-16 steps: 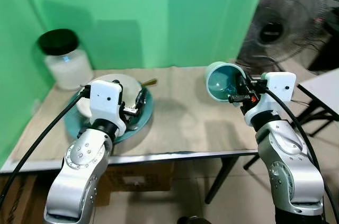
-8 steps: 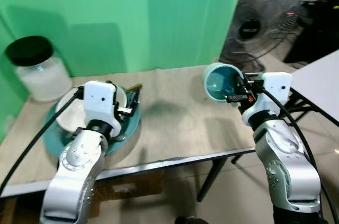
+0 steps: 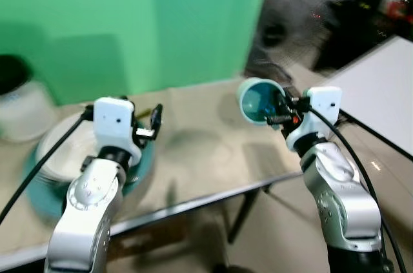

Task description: Setting the table

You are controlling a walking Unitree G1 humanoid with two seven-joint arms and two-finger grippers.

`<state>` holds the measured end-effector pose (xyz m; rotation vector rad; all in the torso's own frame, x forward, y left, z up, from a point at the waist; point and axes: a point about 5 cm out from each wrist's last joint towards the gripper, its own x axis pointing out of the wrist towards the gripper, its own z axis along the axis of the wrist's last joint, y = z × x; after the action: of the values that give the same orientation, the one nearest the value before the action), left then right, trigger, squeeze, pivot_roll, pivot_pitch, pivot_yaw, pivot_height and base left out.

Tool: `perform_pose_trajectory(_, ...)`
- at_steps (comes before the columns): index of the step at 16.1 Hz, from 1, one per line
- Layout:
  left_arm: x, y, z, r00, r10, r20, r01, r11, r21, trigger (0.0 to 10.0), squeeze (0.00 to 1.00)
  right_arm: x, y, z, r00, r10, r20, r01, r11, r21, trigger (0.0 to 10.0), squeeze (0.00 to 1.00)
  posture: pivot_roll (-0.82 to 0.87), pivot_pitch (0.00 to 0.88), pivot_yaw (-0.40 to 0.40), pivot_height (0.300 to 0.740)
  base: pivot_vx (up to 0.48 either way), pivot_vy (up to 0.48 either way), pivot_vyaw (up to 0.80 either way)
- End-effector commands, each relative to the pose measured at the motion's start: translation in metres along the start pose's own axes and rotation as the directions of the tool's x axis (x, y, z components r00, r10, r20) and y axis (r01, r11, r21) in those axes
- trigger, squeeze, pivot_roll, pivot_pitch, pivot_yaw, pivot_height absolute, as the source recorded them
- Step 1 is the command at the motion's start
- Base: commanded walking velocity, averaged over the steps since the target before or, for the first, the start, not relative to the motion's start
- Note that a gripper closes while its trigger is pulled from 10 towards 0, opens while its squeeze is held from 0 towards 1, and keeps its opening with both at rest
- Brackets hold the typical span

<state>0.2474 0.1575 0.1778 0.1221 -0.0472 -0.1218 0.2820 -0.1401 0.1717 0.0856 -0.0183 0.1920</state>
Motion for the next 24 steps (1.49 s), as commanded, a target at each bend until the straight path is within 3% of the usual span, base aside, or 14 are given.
perform_pose_trajectory(1, 0.001, -0.003, 0.006, 1.000, -0.006, 0.022, 0.006, 1.000, -0.002, 10.0, 0.00, -0.001, -0.008, 0.001, 1.000, -0.022, 0.008, 0.022, 0.999, 0.024, 10.0, 0.00, 0.02, 0.000, -0.044, 0.740, 0.000, 0.000, -0.80)
perform_pose_trajectory(3, 0.002, 0.001, 0.009, 1.000, -0.011, 0.024, 0.010, 0.999, 0.049, 10.0, 0.00, 0.003, -0.010, -0.002, 1.000, -0.023, 0.006, 0.023, 0.999, 0.049, 10.0, 0.00, 0.06, 0.000, -0.021, 0.740, 0.000, 0.000, -0.80)
perform_pose_trajectory(5, 0.001, 0.013, 0.006, 1.000, 0.028, 0.002, -0.028, 0.999, 0.043, 10.0, 0.00, 0.005, -0.009, -0.008, 1.000, -0.021, 0.000, 0.021, 0.999, 0.045, 10.0, 0.00, 0.06, 0.000, 0.001, 0.740, 0.000, 0.000, -0.80)
perform_pose_trajectory(8, -0.008, 0.026, -0.003, 0.997, 0.074, -0.027, -0.075, 0.997, -0.029, 10.0, 0.00, 0.002, -0.002, 0.004, 0.999, -0.023, 0.028, 0.022, 0.999, 0.046, 10.0, 0.00, -0.05, 0.000, -0.021, 0.740, 0.000, -0.216, -0.80)
perform_pose_trajectory(11, -0.009, 0.017, -0.002, 0.995, 0.090, -0.031, -0.092, 0.994, -0.051, 10.0, 0.00, -0.004, -0.012, 0.004, 1.000, -0.023, 0.008, 0.023, 1.000, 0.021, 10.0, 0.00, -0.03, 0.000, -0.030, 0.740, 0.000, -0.410, -0.80)
perform_pose_trajectory(17, 0.000, 0.011, -0.002, 0.998, 0.054, -0.018, -0.055, 0.997, -0.062, 10.0, 0.00, -0.005, -0.016, 0.003, 0.997, -0.070, -0.019, 0.070, 0.998, -0.006, 10.0, 0.00, -0.09, 0.000, 0.009, 0.740, 0.000, -0.409, 0.00)
perform_pose_trajectory(24, 0.009, 0.001, -0.001, 0.999, -0.032, -0.013, 0.031, 0.999, -0.020, 10.0, 0.00, -0.016, -0.024, 0.001, 0.992, -0.118, -0.034, 0.117, 0.993, -0.015, 10.0, 0.00, -0.11, 0.000, 0.047, 0.740, 0.000, -0.410, 0.00)
